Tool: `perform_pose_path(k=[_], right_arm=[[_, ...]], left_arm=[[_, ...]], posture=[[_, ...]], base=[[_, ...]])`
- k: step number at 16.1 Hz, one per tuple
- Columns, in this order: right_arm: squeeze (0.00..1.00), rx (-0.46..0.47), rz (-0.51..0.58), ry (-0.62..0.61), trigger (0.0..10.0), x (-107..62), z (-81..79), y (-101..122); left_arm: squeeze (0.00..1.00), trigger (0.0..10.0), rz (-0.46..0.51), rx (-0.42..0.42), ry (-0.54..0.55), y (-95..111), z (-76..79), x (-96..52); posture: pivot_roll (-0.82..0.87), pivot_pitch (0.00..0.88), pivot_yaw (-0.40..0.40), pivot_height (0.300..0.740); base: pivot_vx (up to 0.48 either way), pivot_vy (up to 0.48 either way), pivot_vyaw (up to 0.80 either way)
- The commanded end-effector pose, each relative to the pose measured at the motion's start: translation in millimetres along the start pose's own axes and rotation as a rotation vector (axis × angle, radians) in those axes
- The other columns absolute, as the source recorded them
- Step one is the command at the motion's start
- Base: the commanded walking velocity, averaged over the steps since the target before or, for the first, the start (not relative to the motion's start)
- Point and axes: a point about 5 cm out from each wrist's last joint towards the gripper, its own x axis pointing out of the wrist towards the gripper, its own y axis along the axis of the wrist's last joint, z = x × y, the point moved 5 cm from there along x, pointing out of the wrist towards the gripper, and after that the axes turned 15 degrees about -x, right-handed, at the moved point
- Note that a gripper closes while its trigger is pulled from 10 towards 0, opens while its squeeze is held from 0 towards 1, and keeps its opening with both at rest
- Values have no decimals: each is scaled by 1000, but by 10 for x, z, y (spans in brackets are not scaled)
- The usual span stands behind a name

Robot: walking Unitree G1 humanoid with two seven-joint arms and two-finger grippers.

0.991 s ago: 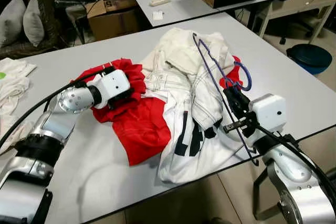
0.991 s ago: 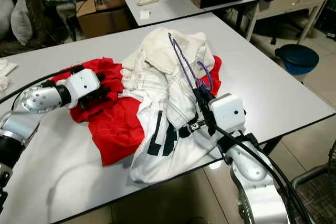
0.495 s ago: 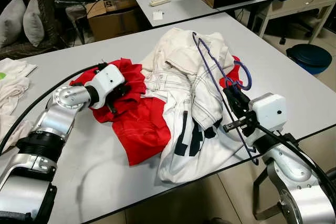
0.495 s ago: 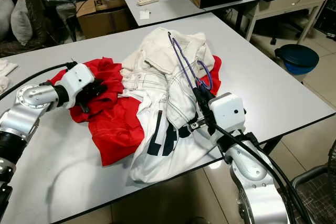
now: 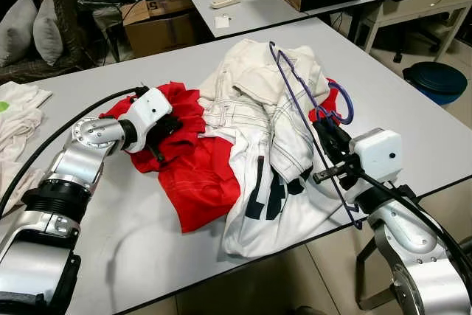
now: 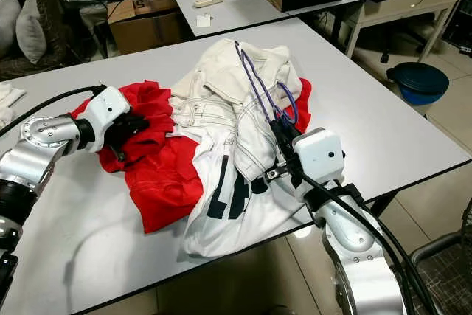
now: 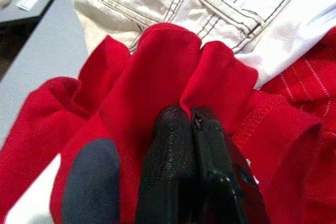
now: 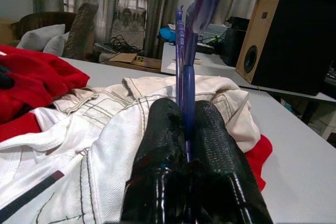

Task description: Hang hanger

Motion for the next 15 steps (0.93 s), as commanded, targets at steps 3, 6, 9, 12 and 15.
perform_pose_path(k=[3, 6, 9, 12, 15], right_arm=[[0, -1, 13, -12, 10000, 15, 17, 32], [0, -1, 14, -15, 10000, 21, 21, 31], [0, 0, 19, -24, 10000, 28, 34, 39], [0, 0, 23, -27, 10000, 40, 41, 43], [0, -1, 22, -27, 10000, 41, 42, 43]], left_arm=[[0, 0, 120, -277, -111, 338, 42, -56], [0, 0, 270, -540, -168, 708, -49, -133], [0, 0, 519, -913, -228, 1157, -269, -288], [0, 0, 659, -1164, -122, 1212, -604, -416], [0, 0, 449, -1055, 135, 639, -710, -347]], posture=[[3, 0, 123, 740], [3, 0, 126, 740], [2, 0, 132, 740], [2, 0, 133, 740], [0, 0, 135, 740]], base=[[0, 0, 0], [0, 0, 0], [0, 0, 0], [0, 0, 0], [0, 0, 0]])
